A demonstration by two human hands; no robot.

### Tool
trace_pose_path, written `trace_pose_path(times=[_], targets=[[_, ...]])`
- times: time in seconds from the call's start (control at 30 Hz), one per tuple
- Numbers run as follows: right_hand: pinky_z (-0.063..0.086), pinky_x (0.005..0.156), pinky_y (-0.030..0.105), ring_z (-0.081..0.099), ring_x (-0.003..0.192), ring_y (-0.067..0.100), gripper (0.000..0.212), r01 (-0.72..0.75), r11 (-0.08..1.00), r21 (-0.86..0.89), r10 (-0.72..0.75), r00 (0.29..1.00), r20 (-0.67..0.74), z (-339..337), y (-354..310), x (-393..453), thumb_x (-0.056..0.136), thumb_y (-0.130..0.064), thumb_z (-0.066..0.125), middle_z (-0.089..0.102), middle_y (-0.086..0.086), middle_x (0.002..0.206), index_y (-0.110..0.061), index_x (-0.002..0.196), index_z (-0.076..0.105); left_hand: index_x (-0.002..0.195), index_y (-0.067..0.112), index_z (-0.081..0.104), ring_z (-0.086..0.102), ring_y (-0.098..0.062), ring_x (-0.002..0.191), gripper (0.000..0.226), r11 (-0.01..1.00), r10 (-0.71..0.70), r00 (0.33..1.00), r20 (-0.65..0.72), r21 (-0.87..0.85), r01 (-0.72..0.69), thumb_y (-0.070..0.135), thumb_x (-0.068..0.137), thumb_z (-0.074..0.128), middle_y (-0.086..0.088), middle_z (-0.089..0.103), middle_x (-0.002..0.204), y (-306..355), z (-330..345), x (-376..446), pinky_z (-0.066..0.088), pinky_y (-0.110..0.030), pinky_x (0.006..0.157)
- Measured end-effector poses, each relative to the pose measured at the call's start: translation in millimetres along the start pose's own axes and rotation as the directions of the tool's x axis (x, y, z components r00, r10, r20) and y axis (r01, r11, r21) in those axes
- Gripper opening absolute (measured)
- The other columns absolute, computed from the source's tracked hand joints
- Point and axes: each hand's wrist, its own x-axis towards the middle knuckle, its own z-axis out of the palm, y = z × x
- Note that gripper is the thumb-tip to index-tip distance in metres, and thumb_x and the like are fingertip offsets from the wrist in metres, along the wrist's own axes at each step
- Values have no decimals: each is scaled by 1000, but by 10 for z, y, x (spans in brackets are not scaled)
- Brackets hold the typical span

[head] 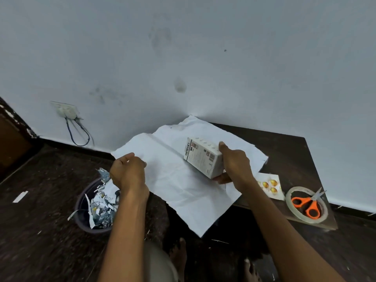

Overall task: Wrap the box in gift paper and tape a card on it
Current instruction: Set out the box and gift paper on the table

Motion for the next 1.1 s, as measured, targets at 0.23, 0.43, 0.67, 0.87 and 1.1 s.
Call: trace_pose_path(times=[0.23,0.43,0.67,0.87,1.1], targets=[[62,80,44,72,53,22,61,9,925,-379,-89,977,-194,16,30,89,102,-65,31,71,1,79,-15,90,63,114,12,67,62,-4,74,38,999,7,1000,16,39,-8,-4,83,55,-11,70,119,-44,-10,66,38,-19,56],[46,98,46,60,118,29,79,250,771,-586,-294,956,21,-88,-33,45,86,-83,46,62,4,131,-24,137,49,111,14,68,68,-19,85,37,1000,-11,1000,-1,29,11,-6,84,52,-12,64,130,-97,-19,112,39,-19,56],[41,88,44,43,128,28,104,503,485,-715,-407,854,325,229,40,-252,74,-74,70,38,2,139,-29,153,19,114,15,68,64,-11,76,40,998,-39,999,22,41,38,-7,84,53,-10,64,130,-105,20,93,36,-19,55],[46,84,38,54,113,27,90,431,610,-665,-402,891,210,290,83,-113,75,-36,79,49,2,124,-24,148,28,94,28,67,69,-23,96,39,999,-8,998,56,47,6,-2,79,48,-14,64,128,-136,19,116,39,-21,58],[62,79,43,72,90,25,18,205,971,119,-233,918,320,279,18,100,94,-25,72,78,8,98,-12,106,73,92,29,66,66,-23,86,40,1000,-3,998,64,13,2,-2,82,43,-18,61,132,-128,41,109,39,-20,57]])
